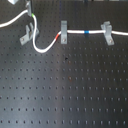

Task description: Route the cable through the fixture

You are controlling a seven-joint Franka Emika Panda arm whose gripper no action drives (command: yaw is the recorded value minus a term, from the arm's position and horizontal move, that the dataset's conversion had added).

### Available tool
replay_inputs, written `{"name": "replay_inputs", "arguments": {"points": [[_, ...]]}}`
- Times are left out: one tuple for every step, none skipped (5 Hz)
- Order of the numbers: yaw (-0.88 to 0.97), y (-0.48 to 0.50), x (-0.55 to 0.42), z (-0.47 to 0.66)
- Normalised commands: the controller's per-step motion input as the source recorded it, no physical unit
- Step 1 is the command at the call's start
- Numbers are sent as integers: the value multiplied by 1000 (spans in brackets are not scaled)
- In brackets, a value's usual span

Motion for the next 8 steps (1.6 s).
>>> {"name": "replay_inputs", "arguments": {"points": [[483, 115, -194, 197], [486, 76, -102, 196], [314, 34, -90, 188], [254, -16, -95, 216], [217, -27, -166, 249], [209, 2, -194, 278], [186, 41, -162, 245], [109, -2, -120, 255]]}}
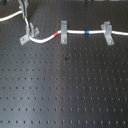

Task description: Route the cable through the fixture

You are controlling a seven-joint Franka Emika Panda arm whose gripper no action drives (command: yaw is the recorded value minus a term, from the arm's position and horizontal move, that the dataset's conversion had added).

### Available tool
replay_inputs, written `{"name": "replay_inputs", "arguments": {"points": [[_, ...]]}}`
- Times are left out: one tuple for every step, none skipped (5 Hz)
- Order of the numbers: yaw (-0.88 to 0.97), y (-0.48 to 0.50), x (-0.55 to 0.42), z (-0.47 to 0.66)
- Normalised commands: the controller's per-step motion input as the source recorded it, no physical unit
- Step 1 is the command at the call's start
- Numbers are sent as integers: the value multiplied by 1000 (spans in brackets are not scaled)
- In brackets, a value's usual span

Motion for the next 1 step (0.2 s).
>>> {"name": "replay_inputs", "arguments": {"points": [[97, 15, -105, 255]]}}
